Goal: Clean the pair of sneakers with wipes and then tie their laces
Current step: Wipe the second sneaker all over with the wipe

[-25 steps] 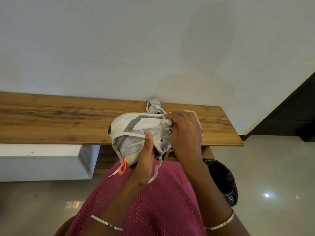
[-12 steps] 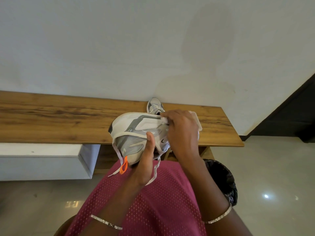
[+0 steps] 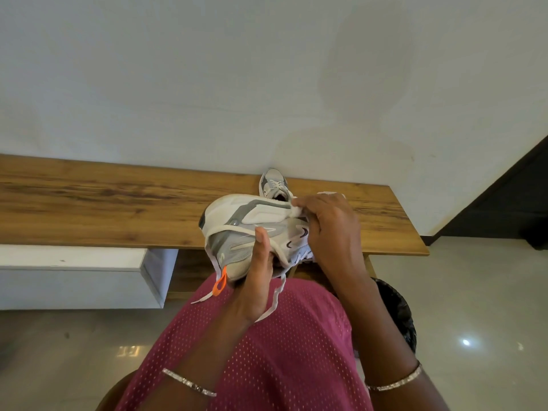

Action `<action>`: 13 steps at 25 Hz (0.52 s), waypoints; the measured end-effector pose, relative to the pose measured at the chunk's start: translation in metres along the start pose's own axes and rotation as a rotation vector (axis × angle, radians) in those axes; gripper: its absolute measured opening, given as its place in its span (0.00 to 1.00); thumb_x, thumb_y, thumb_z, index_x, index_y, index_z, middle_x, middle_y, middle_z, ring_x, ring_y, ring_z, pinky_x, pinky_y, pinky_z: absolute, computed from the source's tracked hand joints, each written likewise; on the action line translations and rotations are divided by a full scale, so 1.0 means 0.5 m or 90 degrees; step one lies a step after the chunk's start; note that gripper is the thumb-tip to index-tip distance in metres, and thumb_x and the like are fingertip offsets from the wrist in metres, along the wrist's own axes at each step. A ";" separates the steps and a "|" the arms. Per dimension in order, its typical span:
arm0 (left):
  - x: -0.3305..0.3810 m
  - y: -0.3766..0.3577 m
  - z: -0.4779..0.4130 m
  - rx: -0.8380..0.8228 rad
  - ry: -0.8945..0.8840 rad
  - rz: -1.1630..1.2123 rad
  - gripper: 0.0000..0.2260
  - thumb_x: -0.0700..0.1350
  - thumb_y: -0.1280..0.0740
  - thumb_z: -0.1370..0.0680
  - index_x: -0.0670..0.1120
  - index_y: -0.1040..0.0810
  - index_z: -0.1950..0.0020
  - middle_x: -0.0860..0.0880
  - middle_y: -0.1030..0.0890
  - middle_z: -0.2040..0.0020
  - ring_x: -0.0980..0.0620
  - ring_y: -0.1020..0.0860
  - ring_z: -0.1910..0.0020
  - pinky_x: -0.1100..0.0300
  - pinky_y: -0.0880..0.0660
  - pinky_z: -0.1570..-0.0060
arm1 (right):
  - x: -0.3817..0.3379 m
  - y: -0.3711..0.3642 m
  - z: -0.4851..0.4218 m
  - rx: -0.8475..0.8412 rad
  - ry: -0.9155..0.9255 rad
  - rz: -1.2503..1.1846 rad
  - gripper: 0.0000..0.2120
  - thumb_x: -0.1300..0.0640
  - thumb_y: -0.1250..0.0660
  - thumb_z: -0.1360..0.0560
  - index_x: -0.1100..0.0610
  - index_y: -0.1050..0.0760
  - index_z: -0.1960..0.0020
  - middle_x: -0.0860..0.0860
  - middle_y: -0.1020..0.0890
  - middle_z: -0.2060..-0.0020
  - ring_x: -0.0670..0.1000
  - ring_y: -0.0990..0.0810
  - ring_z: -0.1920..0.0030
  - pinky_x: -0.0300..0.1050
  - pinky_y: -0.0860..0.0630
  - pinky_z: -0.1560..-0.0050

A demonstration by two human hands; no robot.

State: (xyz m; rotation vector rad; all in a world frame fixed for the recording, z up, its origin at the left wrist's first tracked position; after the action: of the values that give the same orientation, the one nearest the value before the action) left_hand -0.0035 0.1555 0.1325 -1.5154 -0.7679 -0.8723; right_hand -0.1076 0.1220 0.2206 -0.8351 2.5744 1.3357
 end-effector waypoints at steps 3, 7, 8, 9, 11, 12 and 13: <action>-0.004 -0.010 0.000 -0.014 0.019 -0.015 0.24 0.72 0.40 0.26 0.60 0.16 0.43 0.55 0.17 0.39 0.56 0.23 0.34 0.56 0.29 0.33 | -0.005 0.004 0.004 0.001 -0.037 -0.004 0.17 0.73 0.34 0.31 0.58 0.15 0.49 0.52 0.14 0.54 0.56 0.19 0.49 0.37 0.31 0.51; -0.001 0.004 0.008 0.025 -0.001 -0.018 0.31 0.74 0.36 0.30 0.55 0.23 0.35 0.55 0.17 0.41 0.56 0.22 0.35 0.59 0.25 0.40 | -0.108 -0.009 0.027 -0.039 0.054 -0.142 0.13 0.68 0.32 0.26 0.56 0.16 0.47 0.49 0.14 0.52 0.52 0.18 0.49 0.44 0.24 0.48; -0.001 0.007 0.008 0.031 0.002 -0.016 0.34 0.74 0.34 0.32 0.54 0.23 0.35 0.54 0.17 0.40 0.55 0.23 0.34 0.58 0.27 0.39 | -0.117 -0.011 0.034 -0.050 0.071 -0.160 0.12 0.67 0.32 0.25 0.56 0.16 0.47 0.48 0.14 0.51 0.51 0.18 0.48 0.43 0.24 0.47; -0.003 0.012 0.007 0.036 0.009 -0.023 0.34 0.75 0.34 0.33 0.54 0.21 0.37 0.53 0.17 0.41 0.54 0.22 0.35 0.56 0.27 0.38 | -0.114 -0.011 0.037 -0.057 0.078 -0.160 0.12 0.67 0.32 0.25 0.55 0.15 0.46 0.48 0.14 0.51 0.50 0.18 0.48 0.42 0.24 0.47; -0.005 0.017 0.003 0.033 0.021 -0.048 0.34 0.77 0.39 0.31 0.55 0.19 0.38 0.51 0.16 0.41 0.52 0.21 0.36 0.54 0.27 0.37 | -0.071 -0.010 0.035 -0.054 0.049 -0.119 0.13 0.68 0.33 0.27 0.56 0.15 0.47 0.50 0.14 0.52 0.52 0.18 0.49 0.43 0.24 0.49; -0.006 0.022 0.000 0.031 0.026 -0.051 0.36 0.78 0.40 0.31 0.53 0.20 0.36 0.50 0.17 0.38 0.51 0.22 0.34 0.54 0.28 0.34 | -0.043 -0.006 0.032 -0.046 0.024 -0.089 0.14 0.68 0.34 0.28 0.57 0.15 0.48 0.51 0.14 0.53 0.53 0.17 0.50 0.44 0.24 0.49; -0.005 0.019 -0.002 0.018 0.032 -0.047 0.39 0.78 0.41 0.32 0.52 0.21 0.35 0.49 0.18 0.36 0.50 0.24 0.32 0.52 0.30 0.31 | -0.020 0.000 0.029 -0.039 0.003 -0.060 0.14 0.68 0.35 0.28 0.58 0.15 0.49 0.52 0.14 0.54 0.55 0.17 0.50 0.46 0.22 0.48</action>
State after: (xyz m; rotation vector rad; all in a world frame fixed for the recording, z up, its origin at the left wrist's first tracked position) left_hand 0.0034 0.1533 0.1256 -1.4416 -0.8007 -0.9477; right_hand -0.1013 0.1374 0.2155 -0.9595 2.4756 1.3919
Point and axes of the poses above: each hand's wrist, its own z-axis away from the middle knuckle, its own y-axis out of the back of the hand, x = y × z, the point moved 9 cm from there along -z, towards the middle knuckle
